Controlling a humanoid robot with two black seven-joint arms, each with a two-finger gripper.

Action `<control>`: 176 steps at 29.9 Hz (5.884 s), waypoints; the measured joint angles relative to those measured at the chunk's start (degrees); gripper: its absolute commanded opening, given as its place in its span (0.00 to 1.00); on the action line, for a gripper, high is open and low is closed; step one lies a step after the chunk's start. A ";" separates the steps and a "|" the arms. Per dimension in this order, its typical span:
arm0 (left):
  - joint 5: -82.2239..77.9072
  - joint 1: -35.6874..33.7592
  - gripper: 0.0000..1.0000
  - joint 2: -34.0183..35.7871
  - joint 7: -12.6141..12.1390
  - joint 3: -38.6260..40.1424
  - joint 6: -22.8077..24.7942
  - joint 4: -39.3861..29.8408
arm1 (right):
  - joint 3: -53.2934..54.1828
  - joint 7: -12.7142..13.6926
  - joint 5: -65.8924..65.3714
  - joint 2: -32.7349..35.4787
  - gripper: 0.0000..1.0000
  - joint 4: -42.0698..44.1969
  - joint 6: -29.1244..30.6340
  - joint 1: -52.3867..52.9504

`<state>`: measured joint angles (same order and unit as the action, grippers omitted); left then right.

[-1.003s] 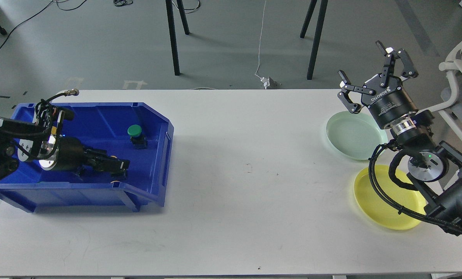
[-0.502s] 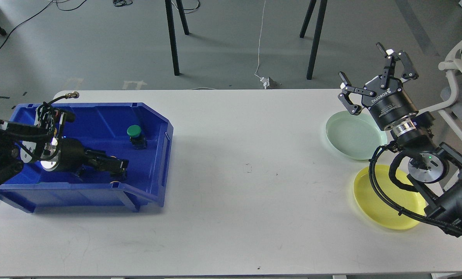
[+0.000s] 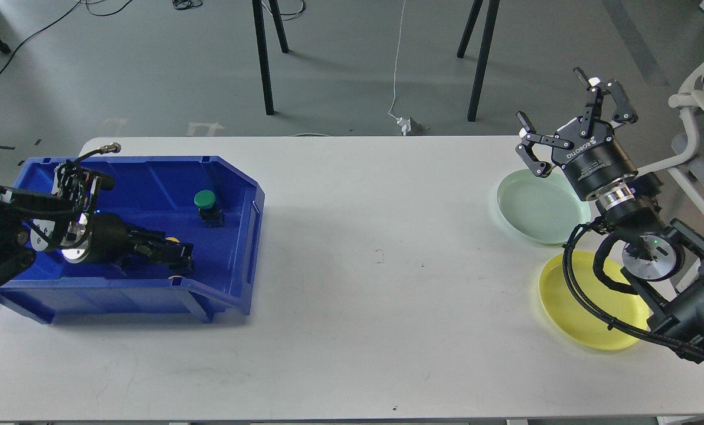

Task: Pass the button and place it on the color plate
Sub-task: 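Close the left gripper on the yellow-capped button inside the bin, then lift the yellow button out and extend the left arm toward the right gripper, then close the right gripper on the yellow button held by the left gripper, then open the left gripper and carry the button with the right gripper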

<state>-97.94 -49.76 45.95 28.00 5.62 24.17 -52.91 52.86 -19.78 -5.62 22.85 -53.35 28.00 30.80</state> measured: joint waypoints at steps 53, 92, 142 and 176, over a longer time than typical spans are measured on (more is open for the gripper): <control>46.84 -9.46 0.10 -2.49 0.00 21.64 3.83 -23.46 | 8.96 -0.09 1.03 3.22 0.99 0.16 0.00 -2.80; 40.20 2.74 0.10 -24.42 0.00 21.81 -2.02 -14.85 | -4.70 -2.54 -16.02 -1.15 0.96 -29.37 -2.79 -13.33; 40.46 2.75 0.70 -24.42 -0.02 22.16 -2.02 -14.83 | -7.75 -6.15 -20.40 -3.88 0.03 -27.60 -3.62 -11.34; 45.11 3.18 0.86 -24.42 0.01 22.61 -2.08 -14.23 | 15.77 -8.18 -19.35 6.11 0.01 -26.35 -3.73 -41.82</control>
<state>-52.83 -46.58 21.53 28.01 28.22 22.09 -67.15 68.63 -27.96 -24.97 28.96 -79.69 24.27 -11.02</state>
